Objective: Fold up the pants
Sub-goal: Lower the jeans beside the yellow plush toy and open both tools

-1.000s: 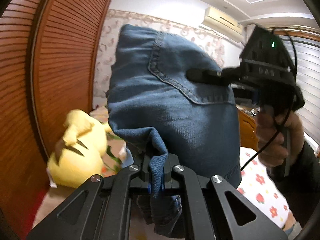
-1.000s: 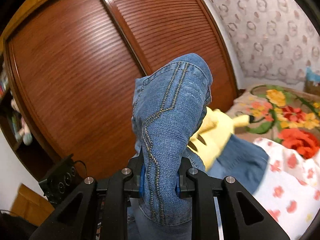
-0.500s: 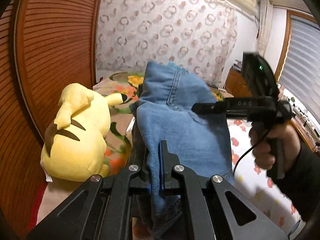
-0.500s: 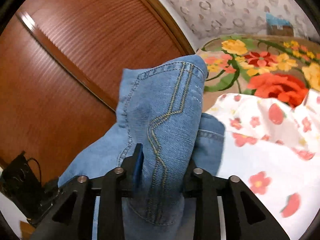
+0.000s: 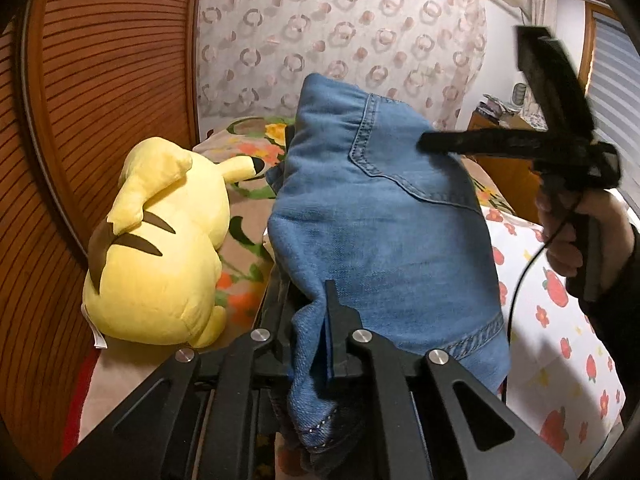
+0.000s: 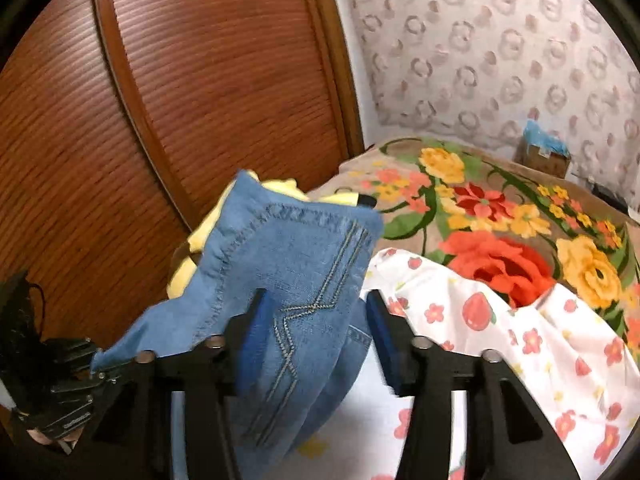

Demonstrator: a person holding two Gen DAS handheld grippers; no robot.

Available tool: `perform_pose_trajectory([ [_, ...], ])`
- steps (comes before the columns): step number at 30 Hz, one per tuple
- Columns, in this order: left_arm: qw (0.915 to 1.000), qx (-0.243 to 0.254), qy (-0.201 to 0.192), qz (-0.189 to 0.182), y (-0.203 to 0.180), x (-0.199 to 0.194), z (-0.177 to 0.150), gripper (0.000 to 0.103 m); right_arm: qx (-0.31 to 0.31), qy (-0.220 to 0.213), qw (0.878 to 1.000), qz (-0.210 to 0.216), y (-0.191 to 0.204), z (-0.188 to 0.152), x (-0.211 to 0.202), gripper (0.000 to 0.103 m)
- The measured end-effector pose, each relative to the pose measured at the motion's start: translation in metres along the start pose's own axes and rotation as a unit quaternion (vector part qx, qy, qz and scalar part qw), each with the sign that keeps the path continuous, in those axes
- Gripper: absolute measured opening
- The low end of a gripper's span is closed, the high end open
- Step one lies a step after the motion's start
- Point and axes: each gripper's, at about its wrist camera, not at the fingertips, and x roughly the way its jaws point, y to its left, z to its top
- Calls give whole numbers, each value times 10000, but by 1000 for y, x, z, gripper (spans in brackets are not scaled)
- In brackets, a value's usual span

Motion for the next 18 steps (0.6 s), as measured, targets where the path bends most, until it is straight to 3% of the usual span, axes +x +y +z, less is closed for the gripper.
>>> perform_pose_trajectory([
  [4, 10000, -46, -33, -46, 0, -1, -2, 9, 130, 266, 9992, -283, -2, 2, 28, 45],
  [8, 9999, -34, -145, 45, -5, -11, 1, 9, 343, 235, 9987, -297, -1, 1, 25, 45],
  [14, 9985, -118, -506, 181, -8, -46, 6, 9, 134, -120, 9992, -350, 32, -11, -40, 45],
  [18, 9974, -93, -698, 180, -19, -70, 8, 9, 48, -353, 9987, -377, 49, -46, -86, 45],
])
